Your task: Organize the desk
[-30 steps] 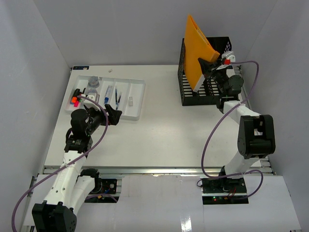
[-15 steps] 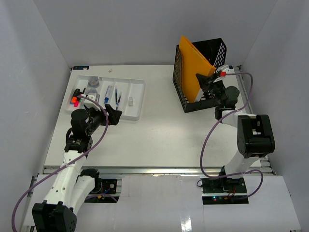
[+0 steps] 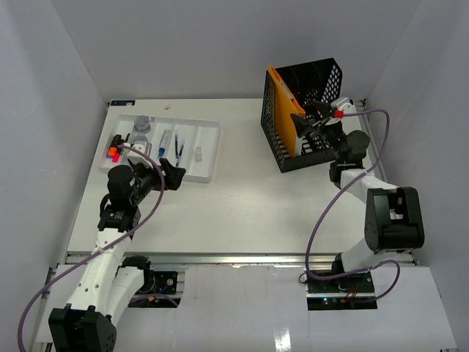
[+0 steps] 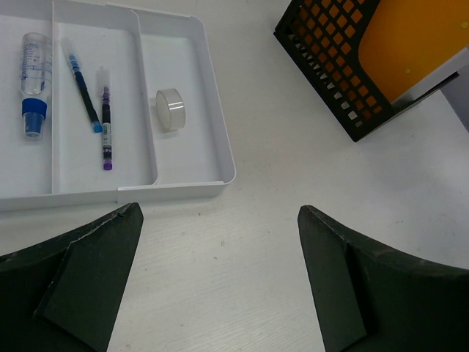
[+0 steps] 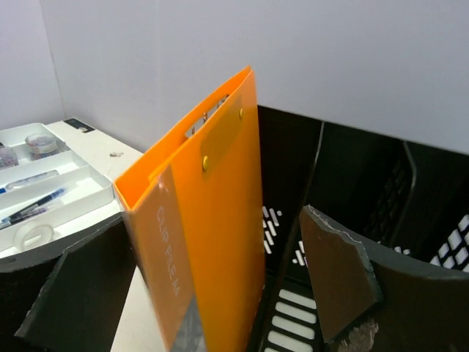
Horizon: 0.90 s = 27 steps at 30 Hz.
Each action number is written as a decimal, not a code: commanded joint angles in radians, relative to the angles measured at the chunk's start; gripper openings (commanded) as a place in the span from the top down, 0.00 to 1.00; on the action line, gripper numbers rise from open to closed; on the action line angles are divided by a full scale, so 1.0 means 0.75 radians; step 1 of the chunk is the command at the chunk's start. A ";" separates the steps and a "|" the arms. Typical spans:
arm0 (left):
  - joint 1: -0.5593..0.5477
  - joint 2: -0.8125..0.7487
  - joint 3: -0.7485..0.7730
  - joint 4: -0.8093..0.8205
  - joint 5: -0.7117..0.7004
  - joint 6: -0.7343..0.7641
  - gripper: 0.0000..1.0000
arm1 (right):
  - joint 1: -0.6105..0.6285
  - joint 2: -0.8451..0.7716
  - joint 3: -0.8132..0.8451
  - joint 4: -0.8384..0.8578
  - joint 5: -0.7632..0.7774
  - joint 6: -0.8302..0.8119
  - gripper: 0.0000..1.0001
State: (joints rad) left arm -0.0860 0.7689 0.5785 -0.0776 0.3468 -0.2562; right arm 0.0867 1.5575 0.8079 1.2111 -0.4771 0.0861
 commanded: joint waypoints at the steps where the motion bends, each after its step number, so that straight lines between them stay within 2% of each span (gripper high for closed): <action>1: 0.008 -0.013 -0.002 0.016 0.043 -0.002 0.02 | -0.002 -0.169 0.054 -0.199 0.030 -0.109 0.10; 7: 0.008 -0.030 -0.002 0.020 0.069 -0.003 0.02 | -0.028 -0.403 0.074 -0.707 0.012 -0.238 0.10; 10: 0.008 -0.039 0.000 0.022 0.092 -0.004 0.02 | -0.034 -0.587 0.046 -1.009 0.101 -0.259 0.10; 15: 0.008 -0.037 -0.002 0.027 0.167 -0.009 0.02 | -0.034 -0.668 0.060 -1.648 -0.044 -0.435 0.10; 19: 0.008 -0.038 -0.003 0.026 0.257 -0.017 0.02 | -0.034 -0.770 -0.113 -1.753 0.045 -0.432 0.10; 27: 0.002 -0.061 -0.010 0.028 0.330 -0.025 0.02 | -0.039 -0.871 -0.247 -1.792 0.234 -0.295 0.10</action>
State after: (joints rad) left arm -0.0860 0.7426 0.5777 -0.0742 0.5382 -0.2708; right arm 0.0653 0.9497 0.6421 -0.1123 -0.3889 -0.1826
